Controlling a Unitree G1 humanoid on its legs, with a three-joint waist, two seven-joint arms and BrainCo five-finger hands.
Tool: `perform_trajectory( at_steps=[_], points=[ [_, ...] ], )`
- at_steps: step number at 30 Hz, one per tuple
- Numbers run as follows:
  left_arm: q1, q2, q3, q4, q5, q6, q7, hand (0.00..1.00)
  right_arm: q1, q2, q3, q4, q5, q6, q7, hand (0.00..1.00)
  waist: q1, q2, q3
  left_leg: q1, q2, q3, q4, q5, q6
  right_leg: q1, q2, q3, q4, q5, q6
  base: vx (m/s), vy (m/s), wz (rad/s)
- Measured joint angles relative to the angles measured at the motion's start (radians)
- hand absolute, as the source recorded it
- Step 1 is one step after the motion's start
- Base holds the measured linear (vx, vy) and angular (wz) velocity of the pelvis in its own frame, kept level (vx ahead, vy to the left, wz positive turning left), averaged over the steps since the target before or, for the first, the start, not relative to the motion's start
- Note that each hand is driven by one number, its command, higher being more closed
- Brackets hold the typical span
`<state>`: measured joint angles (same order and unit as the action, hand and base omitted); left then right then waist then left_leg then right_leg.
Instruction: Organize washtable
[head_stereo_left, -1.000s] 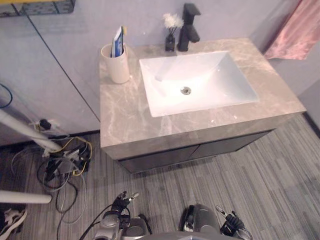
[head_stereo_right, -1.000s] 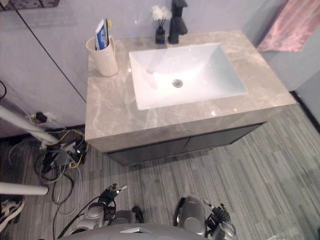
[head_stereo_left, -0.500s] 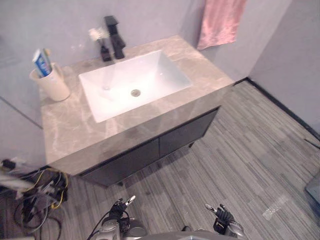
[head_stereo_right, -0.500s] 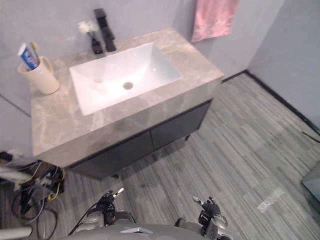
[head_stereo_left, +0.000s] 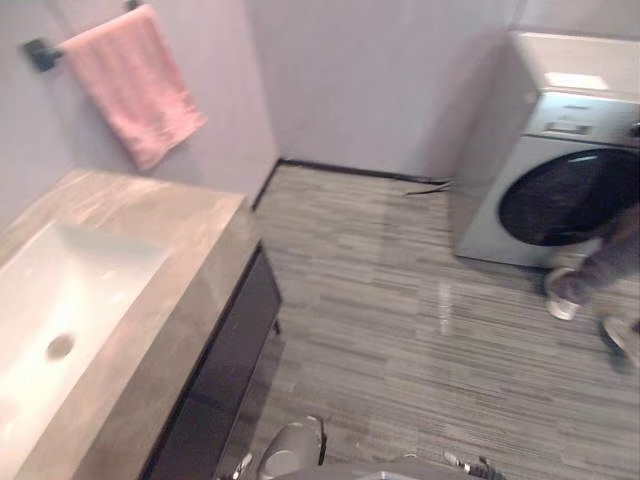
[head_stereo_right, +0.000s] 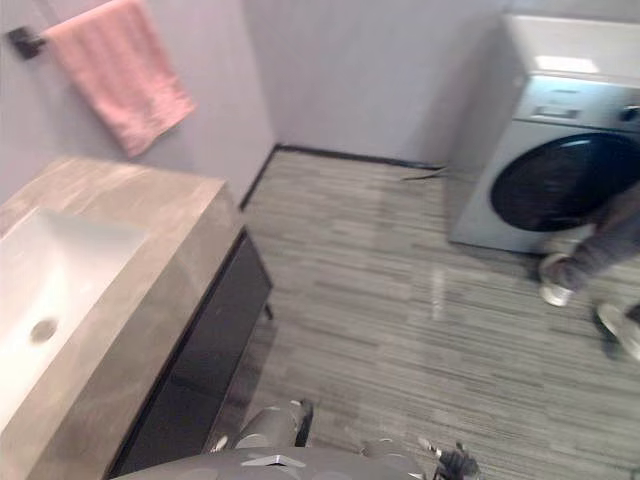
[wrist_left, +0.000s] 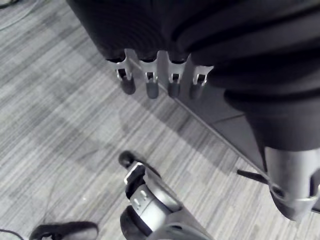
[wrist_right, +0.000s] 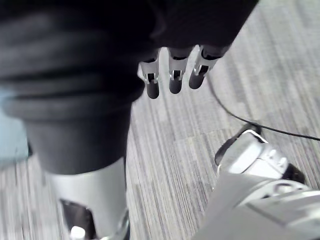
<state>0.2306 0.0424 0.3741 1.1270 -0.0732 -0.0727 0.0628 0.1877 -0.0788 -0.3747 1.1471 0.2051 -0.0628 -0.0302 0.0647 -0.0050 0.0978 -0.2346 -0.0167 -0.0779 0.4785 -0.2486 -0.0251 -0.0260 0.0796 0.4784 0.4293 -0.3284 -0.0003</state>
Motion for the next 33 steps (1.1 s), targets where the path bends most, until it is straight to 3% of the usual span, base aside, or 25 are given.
perform_trajectory(
  at_steps=[1, 2, 3, 4, 5, 7, 9, 11, 13, 15, 16, 17, 18, 19, 21, 22, 23, 24, 25, 28, 29, 30, 31, 33],
  points=[
    [0.003, 0.009, 0.024, 0.011, 0.002, 0.002, -0.008, 0.00, 0.008, 0.024, -0.030, 0.000, 0.001, 0.003, 0.008, 0.00, -0.008, -0.023, -0.018, 0.024, 0.003, 0.050, -0.031, -0.001, 0.003, -0.048, -0.002, -0.042, 0.082, 0.009, 0.041, 0.41, 0.036, -1.49],
    [0.000, 0.015, 0.023, 0.014, 0.003, 0.008, -0.015, 0.00, 0.003, 0.025, -0.033, -0.002, 0.001, 0.003, 0.015, 0.00, -0.023, -0.024, -0.017, 0.061, 0.024, 0.102, -0.057, 0.000, 0.020, -0.105, -0.007, -0.112, 0.164, 0.042, 0.134, 0.30, 0.040, -1.34],
    [-0.003, 0.017, 0.020, 0.013, 0.003, 0.010, -0.016, 0.00, 0.001, 0.025, -0.035, -0.003, 0.001, 0.003, 0.020, 0.00, -0.029, -0.022, -0.016, 0.079, 0.038, 0.128, -0.071, 0.000, 0.023, -0.131, -0.011, -0.152, 0.204, 0.064, 0.179, 0.25, 0.022, -1.20],
    [-0.011, 0.027, 0.005, 0.010, 0.006, 0.012, -0.020, 0.00, 0.000, 0.029, -0.040, -0.006, 0.001, 0.003, 0.030, 0.00, -0.036, -0.021, -0.015, 0.119, 0.059, 0.170, -0.103, 0.001, 0.026, -0.183, -0.039, -0.271, 0.283, 0.090, 0.207, 0.18, -0.042, -1.00],
    [-0.025, 0.033, -0.015, 0.012, 0.008, 0.011, -0.023, 0.00, 0.000, 0.029, -0.041, -0.006, 0.000, 0.003, 0.031, 0.00, -0.037, -0.020, -0.015, 0.153, 0.074, 0.206, -0.130, 0.002, 0.027, -0.211, -0.079, -0.383, 0.335, 0.089, 0.179, 0.17, -0.104, -1.12],
    [-0.047, 0.033, -0.021, 0.013, 0.013, 0.011, -0.029, 0.00, -0.009, 0.024, -0.036, -0.005, 0.001, 0.002, 0.029, 0.00, -0.037, -0.015, -0.010, 0.235, 0.115, 0.295, -0.196, 0.005, 0.022, -0.230, -0.173, -0.605, 0.343, 0.042, 0.082, 0.07, -0.135, -1.18],
    [-0.062, 0.035, -0.020, 0.014, 0.012, 0.006, -0.031, 0.00, -0.028, 0.018, -0.024, -0.006, 0.010, -0.001, 0.025, 0.00, -0.040, -0.011, -0.005, 0.288, 0.152, 0.377, -0.255, 0.015, 0.005, -0.236, -0.228, -0.753, 0.260, 0.029, 0.059, -0.01, -0.104, -1.28],
    [-0.085, 0.035, -0.019, 0.033, 0.011, 0.006, -0.031, 0.00, -0.061, 0.004, -0.014, -0.002, 0.009, 0.000, 0.026, 0.00, -0.037, -0.005, 0.010, 0.345, 0.192, 0.474, -0.327, 0.037, -0.031, -0.258, -0.269, -0.906, 0.113, 0.048, 0.060, -0.06, -0.104, -1.63],
    [-0.096, 0.037, 0.001, 0.054, -0.005, 0.009, -0.029, 0.00, -0.086, 0.000, -0.010, 0.004, 0.009, 0.001, 0.025, 0.00, -0.032, -0.010, 0.036, 0.392, 0.216, 0.553, -0.366, 0.053, -0.058, -0.273, -0.268, -0.982, -0.001, 0.134, 0.044, 0.00, -0.196, -1.45],
    [-0.096, 0.042, 0.089, 0.084, -0.038, 0.011, -0.026, 0.00, -0.083, 0.018, -0.010, 0.036, 0.011, 0.000, 0.024, 0.00, -0.038, -0.053, 0.050, 0.456, 0.213, 0.587, -0.371, 0.055, -0.068, -0.246, -0.279, -0.960, -0.068, 0.248, -0.004, 0.16, -0.530, -0.93],
    [-0.105, 0.028, 0.121, 0.089, -0.040, 0.016, -0.024, 0.00, -0.085, 0.012, -0.019, 0.043, 0.011, 0.005, 0.026, 0.00, -0.043, -0.026, 0.059, 0.476, 0.248, 0.581, -0.361, 0.058, -0.085, -0.248, -0.254, -0.959, -0.025, 0.205, -0.033, 0.15, -0.518, -0.37],
    [-0.105, 0.021, 0.135, 0.089, -0.040, 0.020, -0.026, 0.00, -0.083, 0.012, -0.020, 0.043, 0.011, 0.008, 0.029, 0.00, -0.058, -0.029, 0.056, 0.472, 0.264, 0.570, -0.333, 0.069, -0.102, -0.246, -0.245, -0.959, -0.011, 0.170, -0.031, 0.16, -0.514, -0.15],
    [-0.109, 0.009, 0.154, 0.084, -0.060, 0.019, -0.028, 0.00, -0.082, 0.015, -0.033, 0.043, 0.012, 0.008, 0.031, 0.00, -0.072, -0.022, 0.056, 0.440, 0.314, 0.538, -0.233, 0.073, -0.108, -0.240, -0.218, -0.961, 0.008, 0.125, -0.045, 0.20, -0.572, -0.20],
    [-0.109, -0.001, 0.184, 0.084, -0.077, 0.019, -0.033, 0.00, -0.082, 0.013, -0.060, 0.041, 0.013, 0.005, 0.031, 0.00, -0.075, -0.003, 0.059, 0.385, 0.380, 0.503, -0.077, 0.082, -0.091, -0.221, -0.171, -0.959, -0.002, 0.095, -0.065, 0.22, -0.563, -0.32],
    [-0.111, -0.015, 0.208, 0.088, -0.083, 0.026, -0.036, 0.00, -0.077, 0.009, -0.090, 0.041, 0.023, 0.002, 0.030, 0.00, -0.080, 0.024, 0.064, 0.273, 0.482, 0.449, 0.235, 0.096, -0.017, -0.156, -0.091, -0.952, -0.059, 0.081, -0.087, 0.26, -0.431, -0.49],
    [-0.102, -0.024, 0.226, 0.085, -0.116, 0.029, -0.038, 0.00, -0.071, 0.017, -0.105, 0.043, 0.060, 0.000, 0.028, 0.00, -0.077, 0.021, 0.076, 0.188, 0.478, 0.354, 0.501, 0.058, -0.003, -0.063, -0.027, -0.913, -0.125, 0.077, -0.119, 0.22, -0.305, -0.61],
    [-0.099, -0.021, 0.224, 0.080, -0.118, 0.029, -0.041, 0.00, -0.070, 0.020, -0.105, 0.045, 0.075, 0.000, 0.027, 0.00, -0.070, 0.013, 0.081, 0.159, 0.436, 0.303, 0.562, 0.042, -0.029, -0.027, -0.014, -0.898, -0.146, 0.075, -0.136, 0.09, -0.179, -0.88],
    [-0.094, -0.015, 0.207, 0.059, -0.118, 0.028, -0.046, 0.00, -0.078, 0.024, -0.105, 0.065, 0.092, 0.000, 0.027, 0.00, -0.052, -0.001, 0.088, 0.104, 0.333, 0.234, 0.613, 0.006, -0.062, 0.028, 0.004, -0.853, -0.179, 0.069, -0.149, -0.06, -0.059, -0.99],
    [-0.090, -0.008, 0.169, 0.042, -0.117, 0.023, -0.047, 0.00, -0.090, 0.019, -0.106, 0.084, 0.090, 0.000, 0.028, 0.00, -0.039, -0.013, 0.094, 0.034, 0.226, 0.178, 0.588, -0.040, -0.078, 0.069, 0.016, -0.809, -0.212, 0.069, -0.152, -0.13, -0.007, -1.12],
    [-0.083, -0.009, 0.139, 0.034, -0.117, 0.007, -0.046, 0.00, -0.119, 0.019, -0.114, 0.079, 0.088, 0.003, 0.029, 0.00, -0.001, -0.006, 0.109, -0.118, 0.104, 0.138, 0.387, -0.088, -0.022, 0.137, 0.043, -0.666, -0.256, 0.065, -0.144, -0.29, 0.082, -1.47],
    [-0.077, -0.012, 0.145, 0.031, -0.117, 0.004, -0.044, 0.00, -0.133, 0.019, -0.128, 0.077, 0.087, 0.003, 0.029, 0.00, 0.004, -0.014, 0.122, -0.153, 0.062, 0.081, 0.285, -0.080, -0.024, 0.160, 0.043, -0.615, -0.265, 0.055, -0.134, -0.38, 0.067, -1.82],
    [-0.063, -0.019, 0.149, 0.032, -0.117, 0.001, -0.038, 0.00, -0.147, 0.022, -0.133, 0.075, 0.084, 0.003, 0.029, 0.00, 0.017, -0.014, 0.124, -0.177, 0.027, -0.032, 0.117, -0.041, -0.049, 0.179, 0.041, -0.535, -0.262, 0.029, -0.133, -0.31, 0.053, -1.66],
    [-0.059, -0.024, 0.149, 0.032, -0.117, 0.001, -0.036, 0.00, -0.146, 0.022, -0.133, 0.074, 0.084, 0.002, 0.029, 0.00, 0.026, -0.013, 0.123, -0.177, 0.023, -0.076, 0.043, -0.016, -0.055, 0.193, 0.041, -0.500, -0.259, 0.014, -0.131, -0.15, 0.058, -1.80],
    [-0.024, -0.036, 0.165, 0.028, -0.116, -0.001, -0.032, 0.00, -0.129, 0.025, -0.127, 0.065, 0.077, 0.003, 0.027, 0.00, 0.033, -0.018, 0.101, -0.172, 0.022, -0.092, 0.004, 0.108, -0.070, 0.232, 0.015, -0.396, -0.207, -0.068, -0.097, 0.32, 0.059, -1.41]
  ],
)
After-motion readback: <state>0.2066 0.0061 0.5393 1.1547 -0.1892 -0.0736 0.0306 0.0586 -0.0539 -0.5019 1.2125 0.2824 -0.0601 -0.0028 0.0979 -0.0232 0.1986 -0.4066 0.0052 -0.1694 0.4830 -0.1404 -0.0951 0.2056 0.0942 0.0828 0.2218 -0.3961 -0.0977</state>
